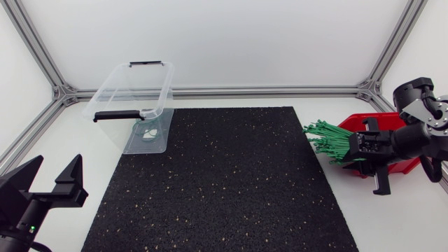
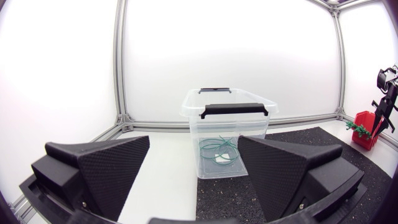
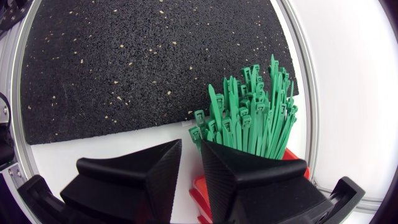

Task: Take a green cable tie from the red box, thread the tail through the head to close it, then place it in the transparent bin on the left.

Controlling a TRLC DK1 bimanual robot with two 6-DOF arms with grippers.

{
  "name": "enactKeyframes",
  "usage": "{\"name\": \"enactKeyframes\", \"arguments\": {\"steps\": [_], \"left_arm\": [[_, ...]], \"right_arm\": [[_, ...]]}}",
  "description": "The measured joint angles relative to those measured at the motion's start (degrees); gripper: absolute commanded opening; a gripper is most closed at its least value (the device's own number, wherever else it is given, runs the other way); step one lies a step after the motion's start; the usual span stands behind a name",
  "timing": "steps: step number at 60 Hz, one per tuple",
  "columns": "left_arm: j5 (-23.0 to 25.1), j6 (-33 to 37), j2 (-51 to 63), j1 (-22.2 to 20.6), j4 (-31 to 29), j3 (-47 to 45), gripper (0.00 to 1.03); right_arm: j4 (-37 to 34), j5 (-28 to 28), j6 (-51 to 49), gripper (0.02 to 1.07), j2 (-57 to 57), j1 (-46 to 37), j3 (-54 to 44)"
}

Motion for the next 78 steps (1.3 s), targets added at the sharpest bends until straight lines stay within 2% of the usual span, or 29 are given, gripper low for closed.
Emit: {"name": "enactKeyframes", "arguments": {"steps": [40, 60, 78], "left_arm": [[0.0, 0.0, 0.0, 0.0, 0.0, 0.0, 0.99], [0.0, 0.0, 0.0, 0.0, 0.0, 0.0, 0.99], [0.0, 0.0, 0.0, 0.0, 0.0, 0.0, 0.99]], "right_arm": [[0.7, 0.0, -0.7, 0.31, -2.5, -0.2, -1.9], [6.7, 0.9, -0.6, 0.31, -2.3, 0.5, -3.7], [6.9, 2.0, -0.6, 0.31, -2.3, 2.3, -5.7]]}}
